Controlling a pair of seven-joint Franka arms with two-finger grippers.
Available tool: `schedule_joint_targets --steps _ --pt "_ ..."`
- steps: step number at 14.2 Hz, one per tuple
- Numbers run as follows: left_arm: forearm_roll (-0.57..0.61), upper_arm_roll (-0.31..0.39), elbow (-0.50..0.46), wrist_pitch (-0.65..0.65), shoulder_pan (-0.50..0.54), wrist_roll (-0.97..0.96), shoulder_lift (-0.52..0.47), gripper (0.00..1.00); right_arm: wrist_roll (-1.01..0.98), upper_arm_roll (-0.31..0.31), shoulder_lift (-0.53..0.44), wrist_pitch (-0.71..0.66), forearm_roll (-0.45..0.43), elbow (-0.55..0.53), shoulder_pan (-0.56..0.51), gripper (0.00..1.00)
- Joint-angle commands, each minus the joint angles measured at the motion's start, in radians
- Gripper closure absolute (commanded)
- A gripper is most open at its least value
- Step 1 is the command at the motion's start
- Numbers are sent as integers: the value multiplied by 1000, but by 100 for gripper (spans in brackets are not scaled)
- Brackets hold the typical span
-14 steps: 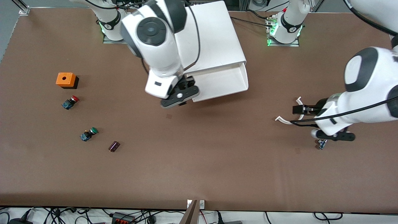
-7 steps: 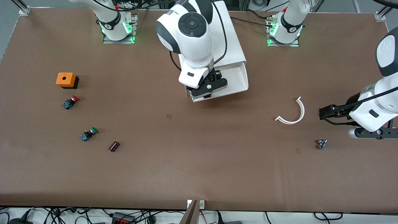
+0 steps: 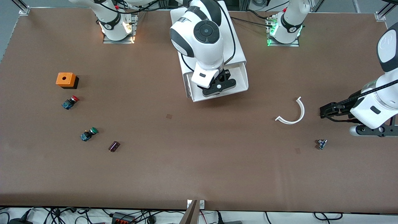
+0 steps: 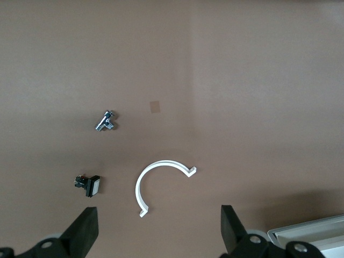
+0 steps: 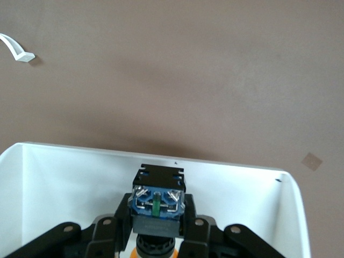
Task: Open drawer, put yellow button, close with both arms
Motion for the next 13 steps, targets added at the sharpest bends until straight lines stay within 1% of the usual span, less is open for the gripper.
schedule_joint_targets --steps 1,3,11,12,13 --pt "23 -5 -14 -5 -2 0 -20 0 22 10 18 -22 11 41 -3 100" --pt "21 -6 -14 -7 -4 0 -20 0 40 10 18 -23 57 38 -3 100" --pt "21 -5 -14 -20 -4 -2 -22 0 40 8 27 -69 56 32 0 100" --pt "21 -5 -14 -20 -4 -2 -22 0 39 8 27 -68 56 32 0 77" --pt "21 -6 -14 -20 -4 -2 -22 0 40 8 27 -66 53 32 0 1"
